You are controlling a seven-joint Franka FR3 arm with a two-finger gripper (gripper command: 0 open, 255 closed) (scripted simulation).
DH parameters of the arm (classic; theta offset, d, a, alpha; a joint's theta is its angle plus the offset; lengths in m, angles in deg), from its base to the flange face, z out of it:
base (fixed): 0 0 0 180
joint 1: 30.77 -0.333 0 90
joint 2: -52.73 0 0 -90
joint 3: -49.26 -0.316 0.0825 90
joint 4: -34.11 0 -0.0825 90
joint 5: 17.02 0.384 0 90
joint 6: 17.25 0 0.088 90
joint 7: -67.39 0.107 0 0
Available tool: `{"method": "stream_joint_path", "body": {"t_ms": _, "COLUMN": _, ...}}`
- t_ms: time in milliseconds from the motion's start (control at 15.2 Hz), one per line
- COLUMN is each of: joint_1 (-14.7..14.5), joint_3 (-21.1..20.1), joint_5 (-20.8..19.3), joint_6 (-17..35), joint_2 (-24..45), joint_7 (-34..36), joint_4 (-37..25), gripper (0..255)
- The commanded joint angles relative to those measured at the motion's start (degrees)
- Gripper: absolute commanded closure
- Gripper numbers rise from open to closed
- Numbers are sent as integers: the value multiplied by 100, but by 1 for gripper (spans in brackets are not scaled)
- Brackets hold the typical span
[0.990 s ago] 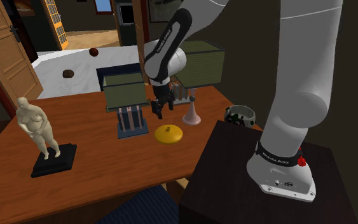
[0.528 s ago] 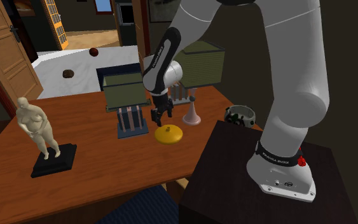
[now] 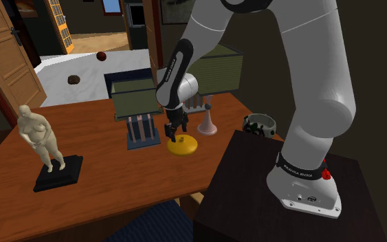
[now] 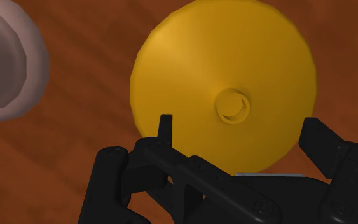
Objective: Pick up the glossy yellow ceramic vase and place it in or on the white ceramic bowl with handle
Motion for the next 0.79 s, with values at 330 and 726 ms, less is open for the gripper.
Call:
{"method": "stream_joint_path", "body": {"t_ms": 330, "joint_1": 1, "joint_3": 0, "joint_5": 1, "joint_6": 5, "joint_2": 6, "joint_7": -1, "joint_4": -2, "gripper": 255}}
{"method": "stream_joint_path", "body": {"t_ms": 726, "joint_1": 3, "joint_3": 0, "joint_5": 1, "joint_6": 5, "joint_2": 10, "joint_7": -3, "joint_4": -6, "gripper": 255}}
